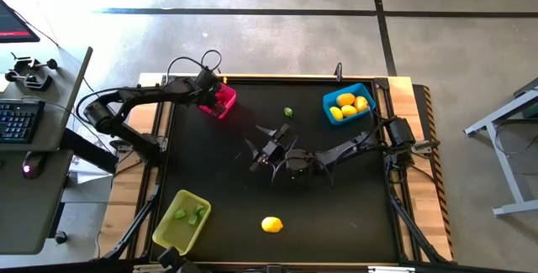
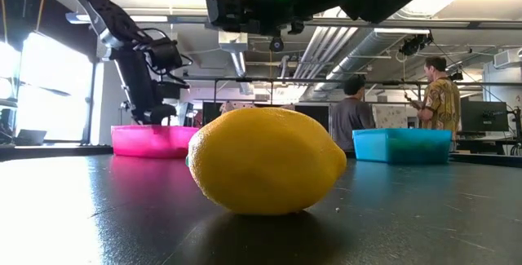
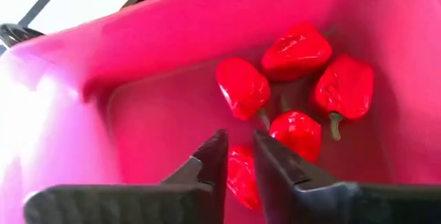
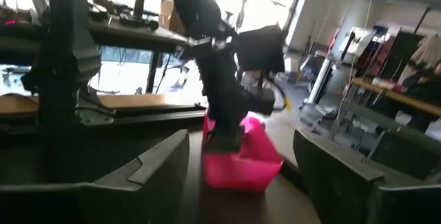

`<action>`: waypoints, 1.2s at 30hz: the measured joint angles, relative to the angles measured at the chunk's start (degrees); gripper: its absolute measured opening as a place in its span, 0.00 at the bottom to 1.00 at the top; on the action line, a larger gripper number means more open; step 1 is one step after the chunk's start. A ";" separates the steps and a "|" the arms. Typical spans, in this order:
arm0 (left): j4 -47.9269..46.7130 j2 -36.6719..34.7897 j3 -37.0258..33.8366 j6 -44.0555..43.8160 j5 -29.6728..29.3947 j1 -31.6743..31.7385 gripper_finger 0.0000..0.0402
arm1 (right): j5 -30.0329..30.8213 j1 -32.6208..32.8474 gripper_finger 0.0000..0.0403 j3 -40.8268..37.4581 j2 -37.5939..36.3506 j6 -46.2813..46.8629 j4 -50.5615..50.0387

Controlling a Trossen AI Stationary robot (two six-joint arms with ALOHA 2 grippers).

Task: Sort produce into baskets
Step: Put the red bell pepper into the red bin, then put the green bell pepper into the yellow bin

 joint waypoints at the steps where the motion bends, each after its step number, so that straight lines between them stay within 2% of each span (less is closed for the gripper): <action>1: 0.06 -0.18 0.00 0.23 -0.02 0.00 0.16 | 0.00 0.00 0.63 0.00 -0.09 1.01 -1.08; 9: 3.37 -5.33 -3.01 0.31 -0.09 -0.86 0.34 | 0.37 -1.23 0.63 0.02 -3.78 12.79 -17.43; 14: 10.00 -12.82 -9.66 -0.99 -0.07 -3.62 0.37 | 0.44 -3.26 0.60 0.02 -7.47 25.15 -34.58; 18: 13.18 -20.07 -14.59 -3.23 -0.06 -7.02 0.36 | -0.14 -5.73 0.49 0.04 -7.63 32.86 -44.64; 22: 14.82 -27.55 -18.44 -3.23 1.12 -11.48 0.33 | -4.81 -9.23 0.31 -0.14 -7.63 39.08 -53.17; 25: 16.10 -32.79 -21.55 -2.86 5.10 -15.25 0.31 | -6.22 -11.48 0.17 -1.82 -7.63 38.68 -52.99; 29: 23.24 -39.07 -26.80 -3.34 11.10 -20.14 0.28 | -9.50 -14.87 0.02 -5.59 -7.63 40.20 -51.34; 32: 28.78 -42.81 -31.08 -4.15 13.95 -23.58 0.25 | -13.40 -16.85 0.02 -9.60 -7.63 40.30 -44.62; 36: 35.84 -46.38 -36.09 -5.97 13.97 -27.32 0.21 | -19.03 -18.30 0.01 -14.66 -7.63 38.83 -35.09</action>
